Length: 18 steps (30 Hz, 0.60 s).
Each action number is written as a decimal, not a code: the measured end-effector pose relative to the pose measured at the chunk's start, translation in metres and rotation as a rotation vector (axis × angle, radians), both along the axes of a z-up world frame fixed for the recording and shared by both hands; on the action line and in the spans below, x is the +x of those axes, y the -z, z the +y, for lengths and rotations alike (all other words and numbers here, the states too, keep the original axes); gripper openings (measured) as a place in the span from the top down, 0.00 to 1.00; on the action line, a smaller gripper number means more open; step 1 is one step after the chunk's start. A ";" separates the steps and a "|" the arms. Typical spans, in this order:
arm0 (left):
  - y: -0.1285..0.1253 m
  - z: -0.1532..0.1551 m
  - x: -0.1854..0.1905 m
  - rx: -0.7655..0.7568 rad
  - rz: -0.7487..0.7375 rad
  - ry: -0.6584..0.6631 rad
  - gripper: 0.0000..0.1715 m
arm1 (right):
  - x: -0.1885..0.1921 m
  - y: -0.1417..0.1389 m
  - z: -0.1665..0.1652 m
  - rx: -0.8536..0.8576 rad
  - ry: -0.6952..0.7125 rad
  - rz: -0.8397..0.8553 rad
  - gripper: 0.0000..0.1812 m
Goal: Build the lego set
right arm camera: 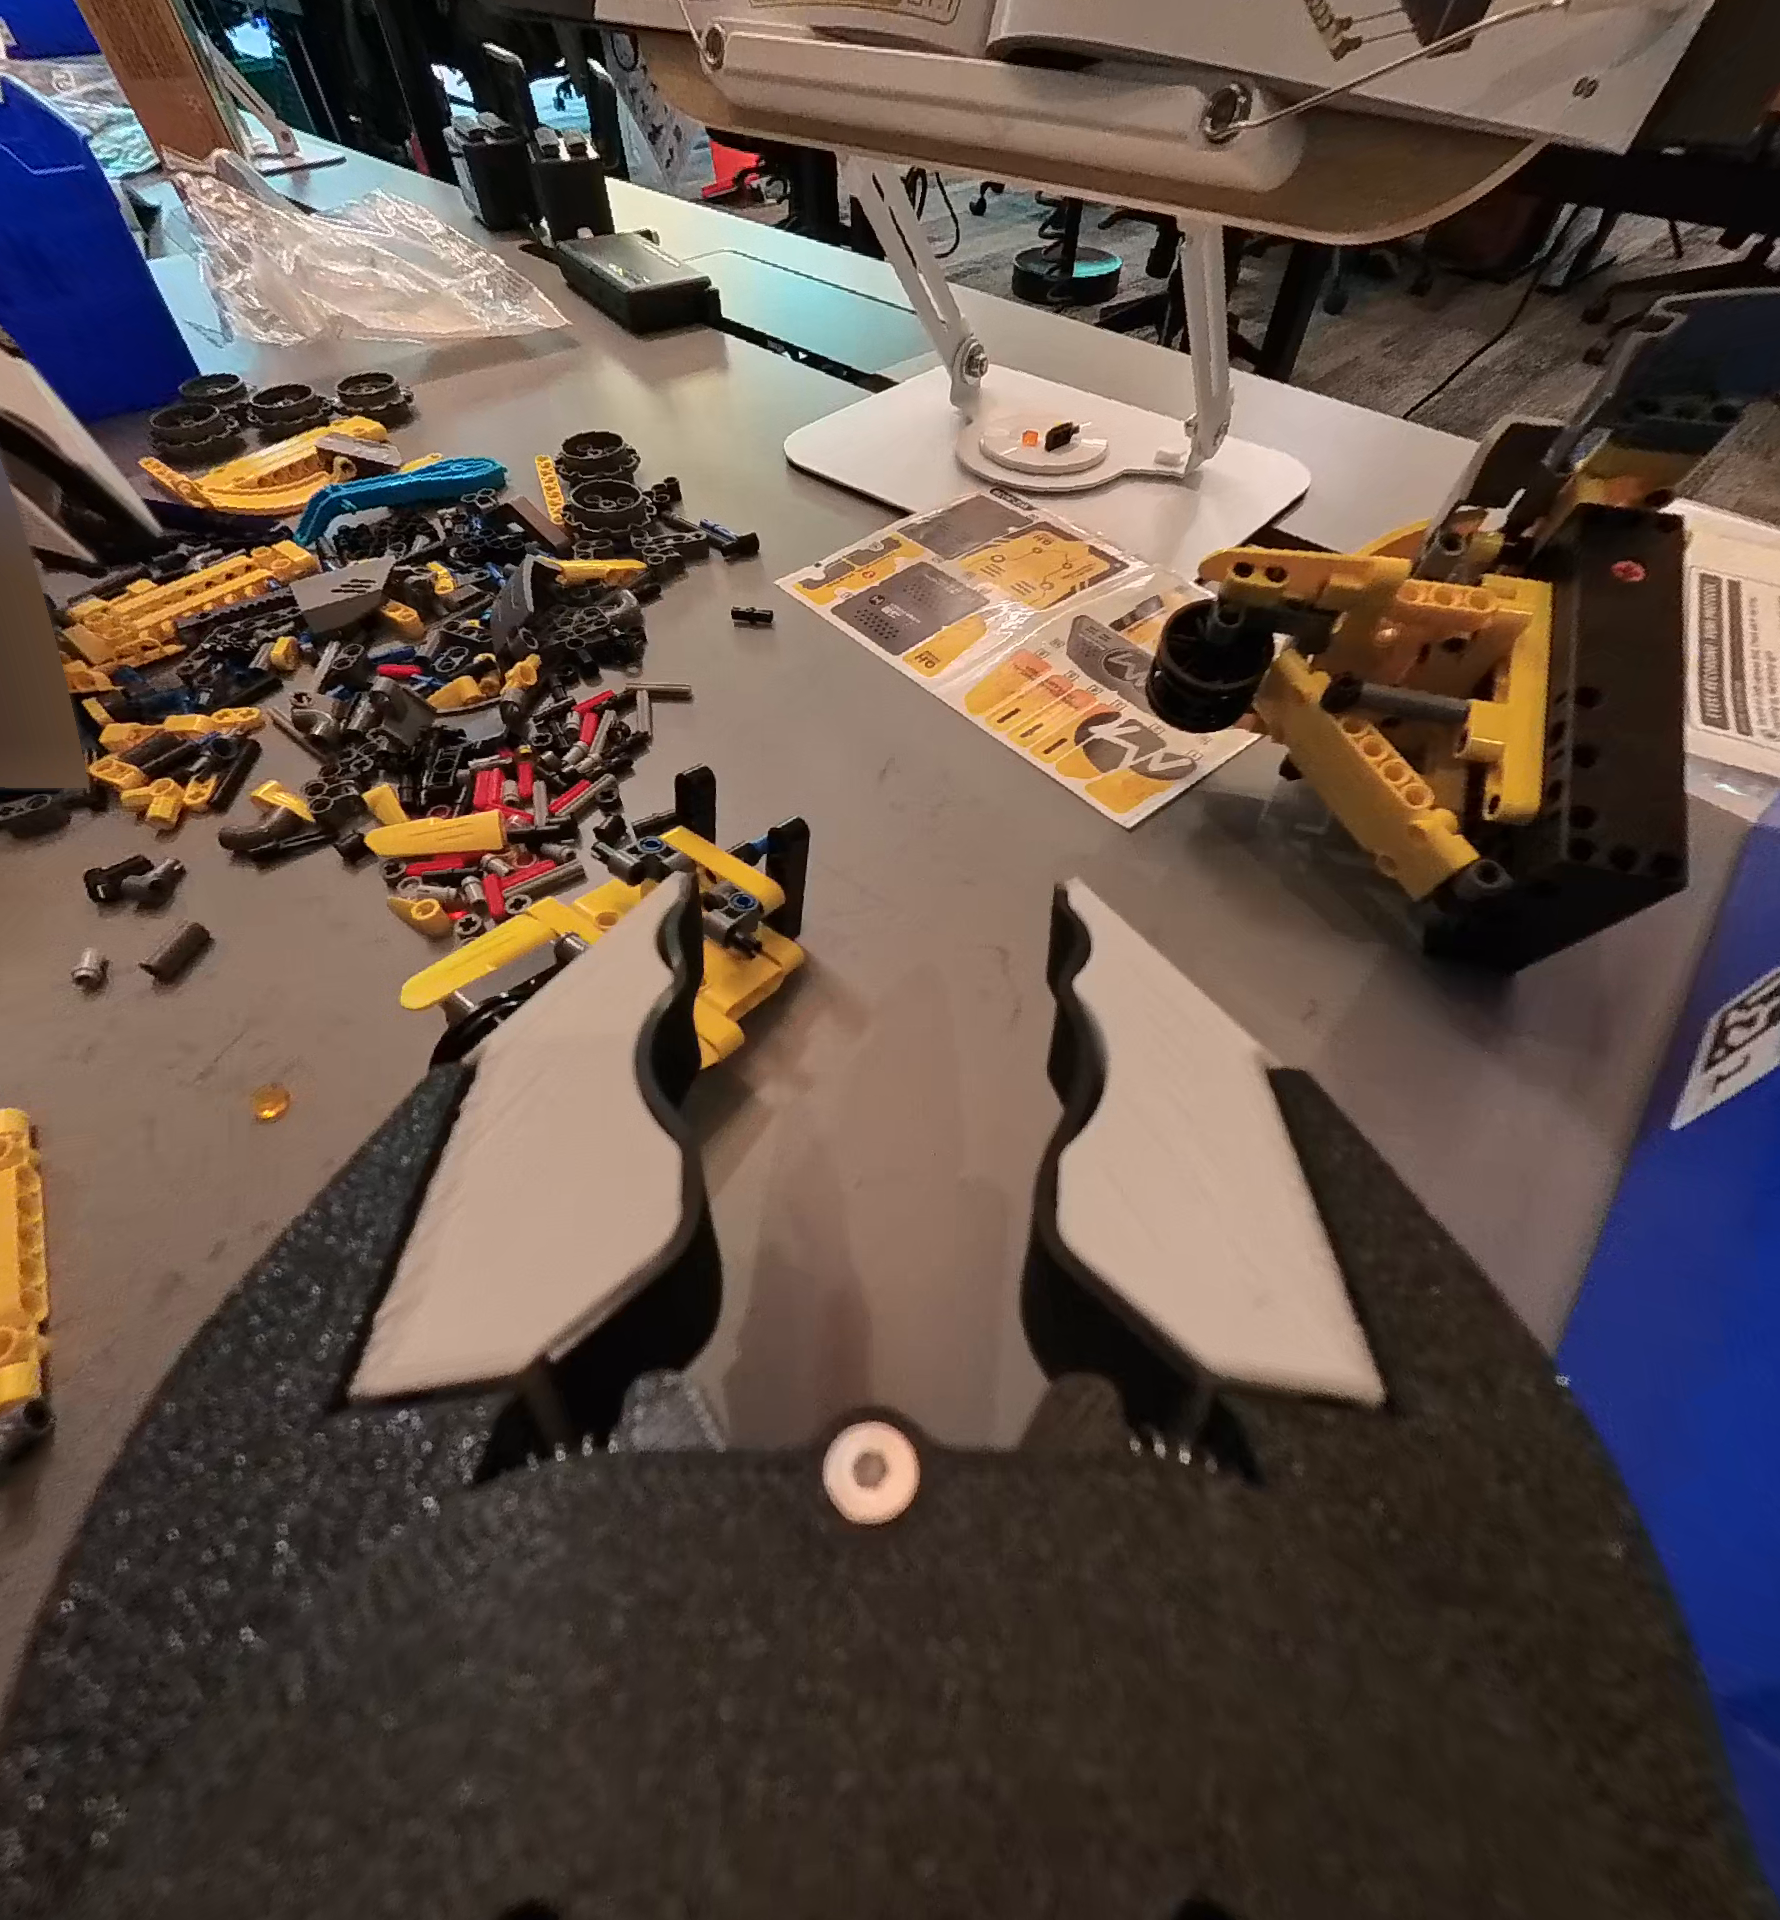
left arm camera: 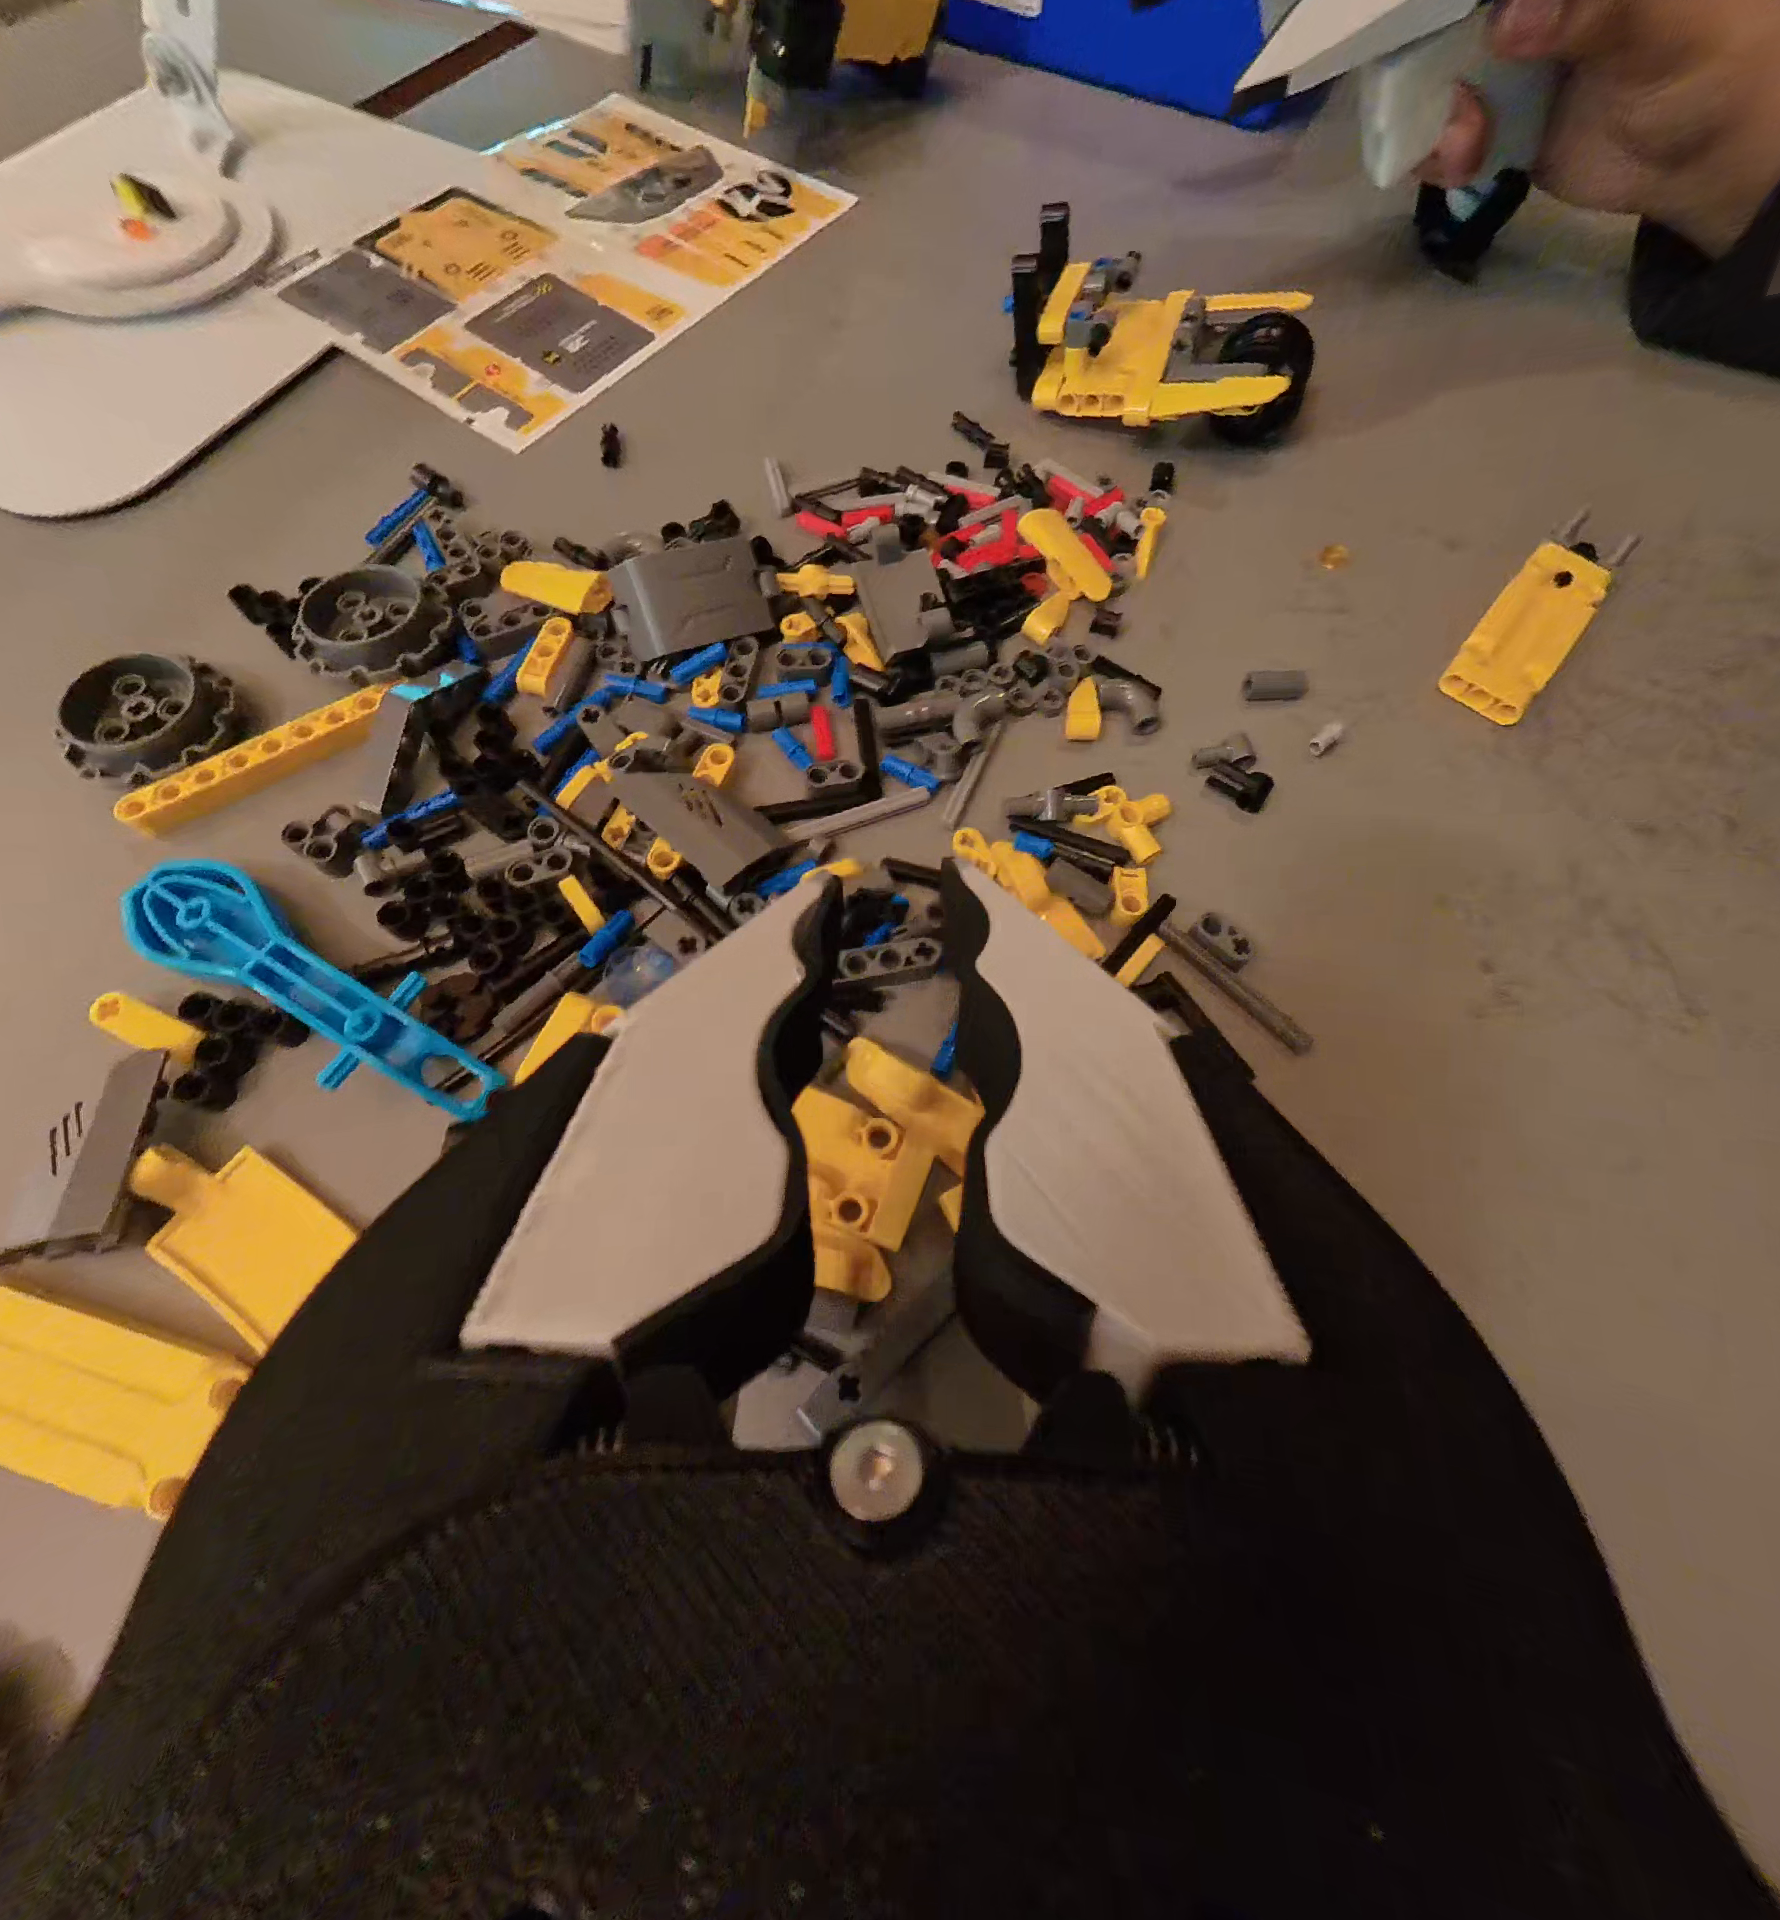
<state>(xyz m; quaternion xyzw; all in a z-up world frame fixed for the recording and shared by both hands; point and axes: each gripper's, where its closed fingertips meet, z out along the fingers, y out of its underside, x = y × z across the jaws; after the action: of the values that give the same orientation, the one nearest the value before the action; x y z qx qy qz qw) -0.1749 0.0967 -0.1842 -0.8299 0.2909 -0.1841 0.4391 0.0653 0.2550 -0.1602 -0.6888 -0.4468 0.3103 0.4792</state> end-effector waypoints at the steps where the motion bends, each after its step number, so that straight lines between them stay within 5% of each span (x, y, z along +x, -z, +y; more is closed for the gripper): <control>1: 0.001 0.000 -0.002 -0.006 -0.003 -0.004 0.90 | 0.000 0.000 0.000 0.000 -0.001 -0.001 0.63; 9: 0.006 -0.003 0.005 -0.022 0.014 0.031 0.84 | 0.000 0.000 0.000 -0.003 -0.001 0.001 0.63; 18: -0.003 0.004 0.016 0.078 0.025 0.030 0.39 | 0.000 0.001 0.000 -0.002 -0.003 -0.005 0.63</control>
<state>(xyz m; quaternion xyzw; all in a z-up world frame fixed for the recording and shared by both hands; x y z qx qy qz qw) -0.1593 0.1006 -0.1808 -0.8099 0.3158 -0.1688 0.4645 0.0652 0.2549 -0.1611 -0.6896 -0.4487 0.3097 0.4767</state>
